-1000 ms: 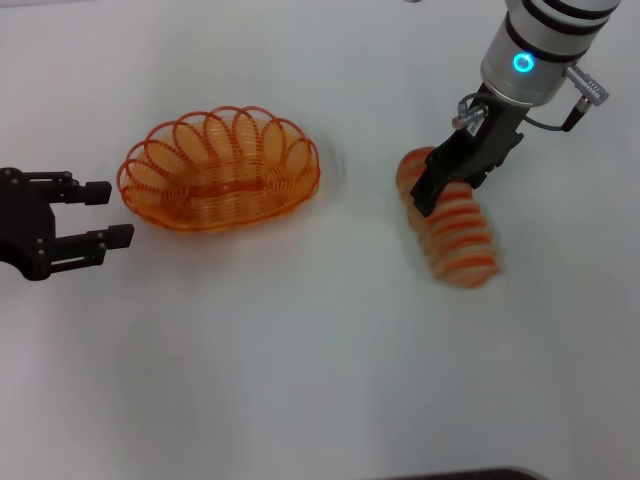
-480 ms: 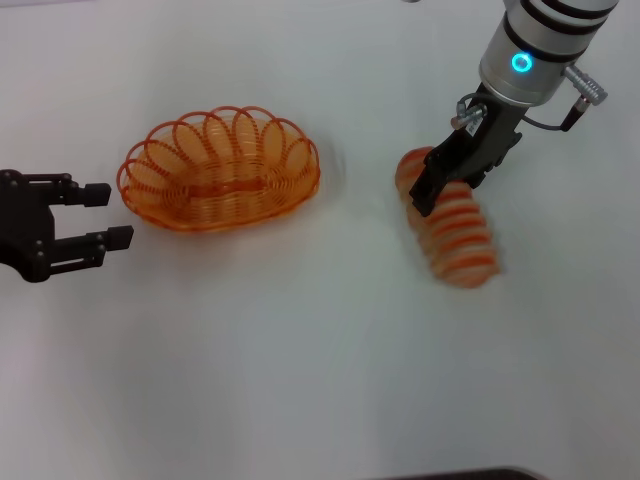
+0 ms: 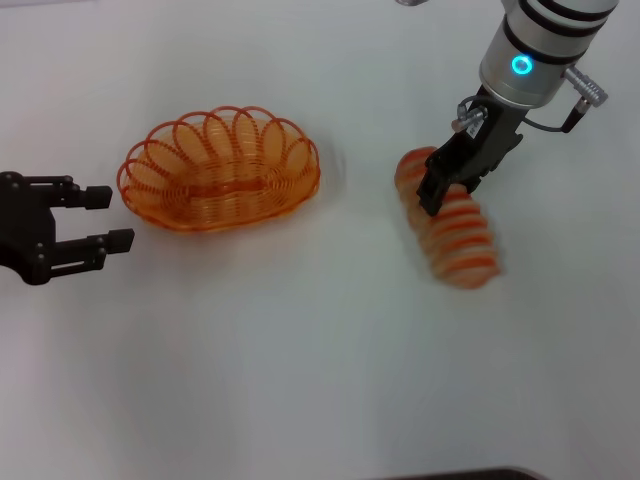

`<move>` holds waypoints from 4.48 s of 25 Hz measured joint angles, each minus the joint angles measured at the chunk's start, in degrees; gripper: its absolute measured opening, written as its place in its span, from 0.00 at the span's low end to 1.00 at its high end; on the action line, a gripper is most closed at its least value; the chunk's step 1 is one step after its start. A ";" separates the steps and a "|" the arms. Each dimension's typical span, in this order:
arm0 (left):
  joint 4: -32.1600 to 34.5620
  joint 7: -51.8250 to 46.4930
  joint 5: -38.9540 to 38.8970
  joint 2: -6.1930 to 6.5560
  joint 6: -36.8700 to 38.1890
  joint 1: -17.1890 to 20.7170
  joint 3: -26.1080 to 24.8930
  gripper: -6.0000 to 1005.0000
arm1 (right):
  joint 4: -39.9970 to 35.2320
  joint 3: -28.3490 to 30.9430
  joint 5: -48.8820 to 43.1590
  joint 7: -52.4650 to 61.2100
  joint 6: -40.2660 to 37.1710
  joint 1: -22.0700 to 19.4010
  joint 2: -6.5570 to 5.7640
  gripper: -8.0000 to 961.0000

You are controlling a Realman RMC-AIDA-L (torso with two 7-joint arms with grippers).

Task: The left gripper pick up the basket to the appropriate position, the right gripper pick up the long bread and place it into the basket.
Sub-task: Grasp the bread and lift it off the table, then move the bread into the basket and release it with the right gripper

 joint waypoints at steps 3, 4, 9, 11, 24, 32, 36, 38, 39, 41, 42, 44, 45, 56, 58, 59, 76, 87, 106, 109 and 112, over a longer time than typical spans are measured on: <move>0.03 0.00 0.07 0.00 0.07 -0.02 -0.02 0.57 | 0.00 -0.08 0.00 -0.05 0.00 0.00 0.02 0.68; 0.04 0.00 0.09 0.00 0.10 -0.03 -0.04 0.57 | 0.00 -0.13 0.00 -0.06 0.00 0.00 0.03 0.66; 0.04 0.00 0.16 0.00 0.04 -0.02 0.02 0.57 | -0.41 -0.20 0.15 -0.19 -0.20 0.05 0.04 0.60; 0.00 0.00 0.16 0.00 -0.01 0.02 -0.04 0.57 | -0.56 -0.20 0.22 -0.25 -0.30 0.05 0.03 0.58; -0.06 0.00 0.17 0.00 -0.10 0.00 -0.15 0.57 | -0.62 -0.19 0.36 -0.51 -0.42 0.09 0.03 0.46; -0.06 0.00 0.23 0.00 -0.05 0.02 -0.32 0.57 | -0.62 -0.19 0.36 -0.50 -0.60 0.09 0.03 0.39; -0.06 0.00 0.25 0.02 -0.01 0.06 -0.31 0.57 | -0.62 -0.19 0.36 -0.50 -0.69 0.04 0.03 0.37; -0.06 0.00 0.25 0.04 -0.01 0.10 -0.26 0.57 | -0.62 -0.19 0.35 -0.50 -0.72 0.02 0.03 0.36; -0.06 0.00 0.25 0.04 -0.01 0.10 -0.26 0.57 | -0.62 -0.19 0.35 -0.50 -0.76 0.01 0.03 0.35; -0.06 -0.01 0.25 0.05 -0.02 0.15 -0.24 0.57 | -0.62 -0.19 0.35 -0.50 -0.90 0.00 0.03 0.33; -0.06 0.00 0.25 0.06 -0.02 0.16 -0.25 0.57 | -0.62 -0.19 0.35 -0.50 -0.97 0.00 0.03 0.32; -0.05 -0.01 0.25 0.08 -0.02 0.17 -0.29 0.57 | -0.62 -0.19 0.35 -0.50 -1.05 0.00 0.03 0.31; -0.06 0.00 0.25 0.08 -0.02 0.18 -0.30 0.57 | -0.62 -0.19 0.35 -0.50 -1.06 0.00 0.03 0.30; -0.05 0.00 0.25 0.06 -0.06 0.45 -0.28 0.57 | -0.62 -0.19 0.43 -0.61 -1.18 -0.23 0.03 0.18; -0.06 0.00 0.25 0.03 -0.11 0.51 -0.28 0.57 | -0.62 -0.19 0.44 -0.63 -1.18 -0.27 0.03 0.18; -0.06 0.00 0.25 0.02 -0.12 0.52 -0.28 0.57 | -0.62 -0.19 0.44 -0.65 -1.18 -0.27 0.03 0.18; -0.05 0.00 0.25 0.03 -0.15 0.75 -0.28 0.57 | -6.55 0.59 1.28 -1.84 -3.52 -2.37 -0.11 0.15; 0.02 -0.33 0.25 0.18 0.24 0.89 -0.28 0.57 | -14.06 5.35 5.78 -5.99 -6.43 -5.25 -3.77 0.15; 0.06 -1.13 0.34 0.18 1.28 0.91 -0.28 0.57 | -16.00 11.78 10.39 -18.41 -6.91 -2.70 -6.67 0.14; -0.03 -1.14 0.34 0.10 1.56 1.08 -0.28 0.57 | -16.00 11.50 12.79 -21.89 -6.51 -2.48 -6.54 0.14; -0.05 -1.15 0.34 0.09 1.77 1.15 -0.28 0.57 | -16.00 11.38 13.71 -26.36 -6.34 -1.94 -6.18 0.14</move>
